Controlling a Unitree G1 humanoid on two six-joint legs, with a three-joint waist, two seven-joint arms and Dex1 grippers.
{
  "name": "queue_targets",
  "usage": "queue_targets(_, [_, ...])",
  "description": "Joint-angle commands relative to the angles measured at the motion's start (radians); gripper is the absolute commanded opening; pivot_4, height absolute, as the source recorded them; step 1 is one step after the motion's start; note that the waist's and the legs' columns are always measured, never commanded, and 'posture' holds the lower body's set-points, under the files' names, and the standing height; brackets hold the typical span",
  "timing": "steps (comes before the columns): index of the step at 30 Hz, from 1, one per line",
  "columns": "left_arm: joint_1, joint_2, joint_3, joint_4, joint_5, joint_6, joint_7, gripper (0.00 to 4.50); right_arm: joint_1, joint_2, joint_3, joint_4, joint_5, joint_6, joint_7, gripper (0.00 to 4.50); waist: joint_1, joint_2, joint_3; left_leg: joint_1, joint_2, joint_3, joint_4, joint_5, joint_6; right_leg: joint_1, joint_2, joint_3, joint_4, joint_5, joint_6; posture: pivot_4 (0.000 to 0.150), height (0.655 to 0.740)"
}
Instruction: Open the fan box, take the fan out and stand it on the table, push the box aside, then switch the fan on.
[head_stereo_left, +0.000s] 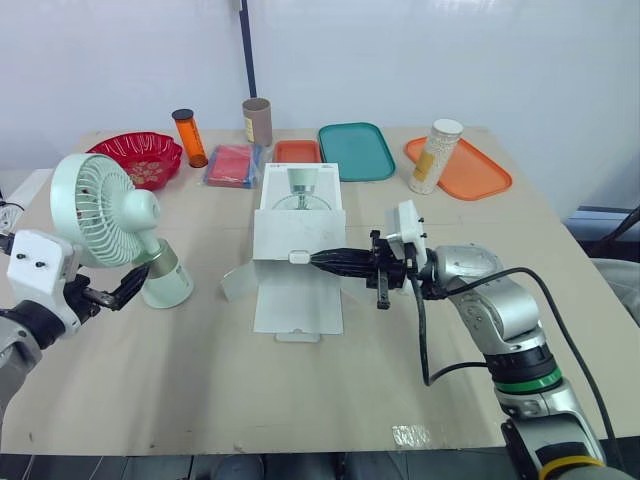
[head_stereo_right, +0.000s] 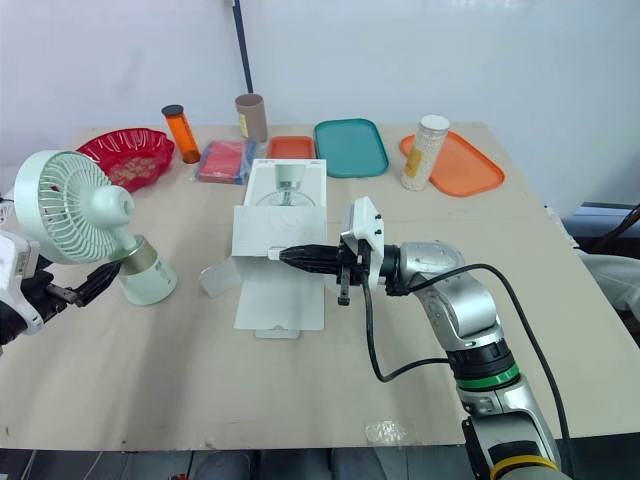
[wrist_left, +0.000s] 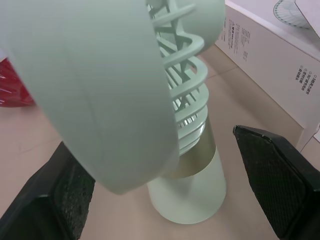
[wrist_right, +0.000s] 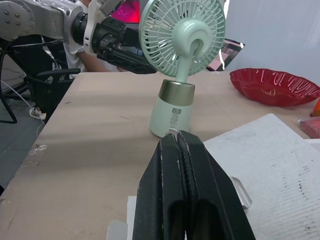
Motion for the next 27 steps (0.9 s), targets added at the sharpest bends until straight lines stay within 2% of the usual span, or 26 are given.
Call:
queue_targets(1, [-0.012, -0.008, 0.024, -0.002, -0.005, -0.020, 0.008, 4.44, -0.010, -0.006, -0.016, -0.026, 0.000, -0.015, 0.005, 0.00, 0.000, 0.000, 0.000, 0.000, 0.000, 0.000, 0.000, 0.000, 0.000, 0.000, 0.000, 0.000, 0.000, 0.000, 0.000, 0.150, 0.7400])
queue_targets(8, [-0.024, -0.023, 0.102, -0.027, -0.040, -0.009, 0.033, 4.44, -0.014, -0.007, -0.009, -0.015, -0.014, -0.023, 0.023, 0.00, 0.000, -0.001, 0.000, 0.000, 0.000, 0.000, 0.000, 0.000, 0.000, 0.000, 0.000, 0.000, 0.000, 0.000, 0.000, 0.150, 0.7400])
queue_targets(18, [0.042, -0.041, 0.222, -0.125, -0.106, 0.021, 0.072, 4.44, -0.038, 0.008, 0.006, 0.025, -0.030, -0.042, 0.054, 0.00, 0.000, -0.002, 0.001, -0.001, 0.000, 0.000, 0.000, 0.000, 0.000, -0.001, 0.000, 0.000, 0.000, 0.000, 0.000, 0.150, 0.7400])
queue_targets(27, [0.043, -0.072, 0.311, -0.178, -0.175, 0.008, 0.158, 4.44, -0.073, 0.017, 0.012, 0.068, -0.036, -0.054, 0.084, 0.00, 0.000, -0.002, 0.001, -0.001, 0.000, 0.000, 0.000, 0.000, 0.000, -0.001, 0.000, 0.000, 0.000, 0.000, 0.000, 0.150, 0.7400])
